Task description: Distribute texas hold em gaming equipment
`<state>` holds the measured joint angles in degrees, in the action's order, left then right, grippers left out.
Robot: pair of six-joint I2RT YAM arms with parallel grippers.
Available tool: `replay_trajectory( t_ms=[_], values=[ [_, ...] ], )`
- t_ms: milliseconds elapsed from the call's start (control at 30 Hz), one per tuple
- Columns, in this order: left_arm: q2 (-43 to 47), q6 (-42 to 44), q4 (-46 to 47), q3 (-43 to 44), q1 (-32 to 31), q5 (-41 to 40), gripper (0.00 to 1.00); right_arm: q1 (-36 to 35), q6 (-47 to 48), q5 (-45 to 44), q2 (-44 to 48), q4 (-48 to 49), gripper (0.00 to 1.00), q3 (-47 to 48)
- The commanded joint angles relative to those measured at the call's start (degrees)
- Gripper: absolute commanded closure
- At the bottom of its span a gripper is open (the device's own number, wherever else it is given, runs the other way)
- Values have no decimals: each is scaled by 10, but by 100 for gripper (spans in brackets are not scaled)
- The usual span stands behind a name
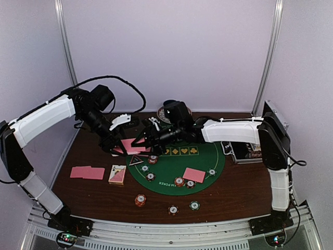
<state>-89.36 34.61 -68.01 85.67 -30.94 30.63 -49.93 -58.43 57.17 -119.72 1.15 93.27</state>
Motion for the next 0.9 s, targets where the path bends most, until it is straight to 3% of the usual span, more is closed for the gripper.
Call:
replay_trajectory(
  t_ms=[0,267,533,867],
  values=[
    [8,5,10,9,3,22,100,7,26,-10,31,-51,40,-13],
    [7,6,10,6,3,19,100,15,18,-1,62,-57,55,-11],
    [3,6,10,9,3,21,100,20,-17,12,84,-25,63,-32],
    [2,6,10,9,3,20,100,38,-102,30,85,81,96,-65]
  ],
)
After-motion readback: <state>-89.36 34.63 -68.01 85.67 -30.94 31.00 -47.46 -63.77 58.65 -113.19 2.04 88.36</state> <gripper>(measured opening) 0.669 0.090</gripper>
